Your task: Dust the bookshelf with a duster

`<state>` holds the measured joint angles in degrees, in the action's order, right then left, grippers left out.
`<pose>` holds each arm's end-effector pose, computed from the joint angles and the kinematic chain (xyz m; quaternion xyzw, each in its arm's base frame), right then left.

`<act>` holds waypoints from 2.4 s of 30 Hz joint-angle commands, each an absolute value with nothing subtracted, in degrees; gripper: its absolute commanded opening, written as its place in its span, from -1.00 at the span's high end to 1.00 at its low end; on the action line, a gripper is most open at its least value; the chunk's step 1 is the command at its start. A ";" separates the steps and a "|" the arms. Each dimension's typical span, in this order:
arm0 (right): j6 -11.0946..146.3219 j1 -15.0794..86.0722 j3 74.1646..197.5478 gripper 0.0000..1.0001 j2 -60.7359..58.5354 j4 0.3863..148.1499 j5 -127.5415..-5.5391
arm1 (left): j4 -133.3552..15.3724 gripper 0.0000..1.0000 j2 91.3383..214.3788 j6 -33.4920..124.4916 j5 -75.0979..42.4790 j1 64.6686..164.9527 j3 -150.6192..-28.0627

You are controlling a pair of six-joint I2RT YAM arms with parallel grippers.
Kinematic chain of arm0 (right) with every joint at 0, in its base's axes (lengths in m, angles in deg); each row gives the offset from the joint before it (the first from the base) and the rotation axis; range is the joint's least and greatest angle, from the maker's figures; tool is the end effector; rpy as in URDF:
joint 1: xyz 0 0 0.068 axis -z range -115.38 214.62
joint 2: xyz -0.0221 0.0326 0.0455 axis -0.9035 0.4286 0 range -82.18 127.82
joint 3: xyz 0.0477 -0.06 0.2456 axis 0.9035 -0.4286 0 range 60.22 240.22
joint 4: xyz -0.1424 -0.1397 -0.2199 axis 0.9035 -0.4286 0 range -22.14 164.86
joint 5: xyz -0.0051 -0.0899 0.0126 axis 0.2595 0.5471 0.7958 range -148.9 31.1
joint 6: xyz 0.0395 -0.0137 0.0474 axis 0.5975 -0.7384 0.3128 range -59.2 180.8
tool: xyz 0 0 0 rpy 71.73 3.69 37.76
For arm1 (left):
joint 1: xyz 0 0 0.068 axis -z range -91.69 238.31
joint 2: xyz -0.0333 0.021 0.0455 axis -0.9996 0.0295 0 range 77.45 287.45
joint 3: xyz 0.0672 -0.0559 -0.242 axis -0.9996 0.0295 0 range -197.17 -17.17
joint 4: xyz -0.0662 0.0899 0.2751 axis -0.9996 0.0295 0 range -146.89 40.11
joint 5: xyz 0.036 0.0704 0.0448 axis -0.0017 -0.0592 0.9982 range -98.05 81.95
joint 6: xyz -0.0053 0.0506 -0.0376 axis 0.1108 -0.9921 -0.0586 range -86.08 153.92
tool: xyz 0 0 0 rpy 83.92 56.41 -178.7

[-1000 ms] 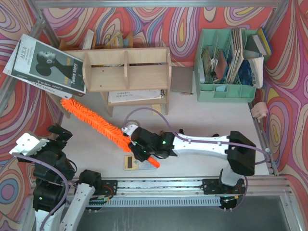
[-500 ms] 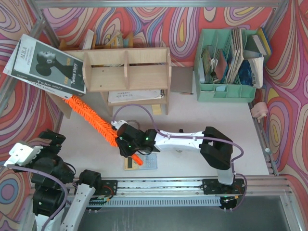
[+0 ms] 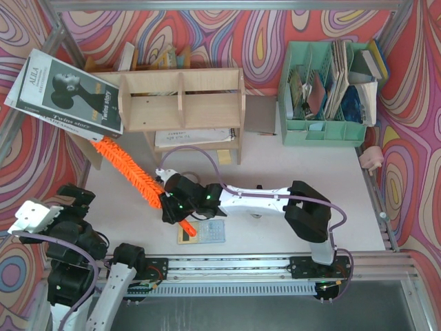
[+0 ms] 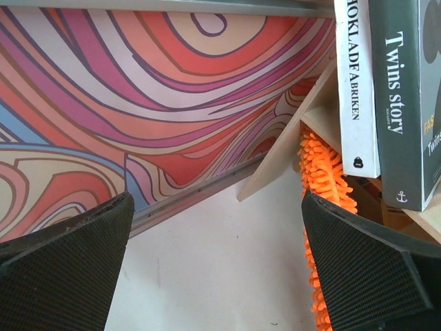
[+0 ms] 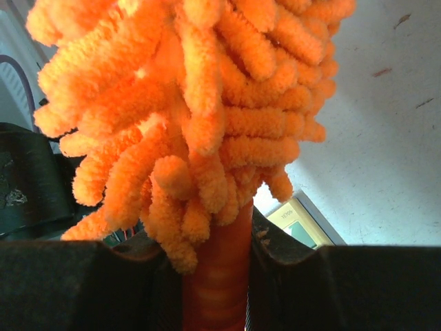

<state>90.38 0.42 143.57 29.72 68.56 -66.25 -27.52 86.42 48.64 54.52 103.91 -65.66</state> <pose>0.2074 0.4434 0.1914 -0.2915 0.8357 0.3761 0.2742 0.0594 0.0282 0.3952 -0.3940 0.5515 0.1502 0.7198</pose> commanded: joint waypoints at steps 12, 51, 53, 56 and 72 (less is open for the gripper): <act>98.58 -0.06 130.18 1.00 15.15 74.86 -52.65 | -28.93 -0.97 86.17 47.55 52.68 103.60 -65.14; 102.55 -6.09 134.42 1.00 15.73 66.17 -39.60 | -28.59 -0.97 88.75 47.57 51.57 103.60 -65.34; 103.42 -5.61 133.32 1.00 15.13 66.65 -39.54 | -28.52 -0.97 88.63 47.63 51.58 103.60 -65.34; 103.43 -5.34 132.91 1.00 14.73 67.10 -39.32 | -28.67 -0.97 88.75 47.54 51.49 103.60 -65.33; 92.13 -6.84 141.85 1.00 22.97 71.10 -51.38 | -28.84 -0.97 89.55 47.20 50.22 103.60 -65.32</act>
